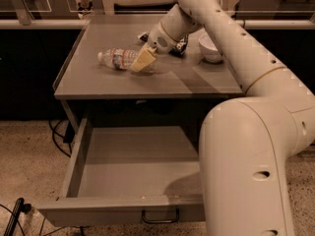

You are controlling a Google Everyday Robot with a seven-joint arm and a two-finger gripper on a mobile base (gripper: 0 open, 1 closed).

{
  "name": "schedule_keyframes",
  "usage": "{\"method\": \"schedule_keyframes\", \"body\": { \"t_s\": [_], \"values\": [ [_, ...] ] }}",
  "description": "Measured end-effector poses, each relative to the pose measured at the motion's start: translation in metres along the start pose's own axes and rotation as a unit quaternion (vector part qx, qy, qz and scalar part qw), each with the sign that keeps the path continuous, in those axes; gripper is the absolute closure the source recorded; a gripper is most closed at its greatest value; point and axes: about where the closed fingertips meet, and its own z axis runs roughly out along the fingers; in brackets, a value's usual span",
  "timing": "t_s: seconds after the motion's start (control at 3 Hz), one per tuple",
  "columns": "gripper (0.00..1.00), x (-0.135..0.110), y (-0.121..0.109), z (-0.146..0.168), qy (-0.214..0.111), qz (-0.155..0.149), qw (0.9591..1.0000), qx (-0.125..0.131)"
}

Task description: Place water bottle into top drawer

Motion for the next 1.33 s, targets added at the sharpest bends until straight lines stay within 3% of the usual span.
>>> {"method": "schedule_keyframes", "body": {
  "t_s": [0.33,1.0,1.33],
  "values": [
    [0.99,0.000,0.000,0.001,0.000,0.000,1.0000,-0.001],
    [1.00,0.000,0.006,-0.015,-0.001,-0.001,1.0000,-0.002],
    [1.00,0.009,0.015,-0.054,-0.009,0.003,0.9998,0.017]
  ]
}}
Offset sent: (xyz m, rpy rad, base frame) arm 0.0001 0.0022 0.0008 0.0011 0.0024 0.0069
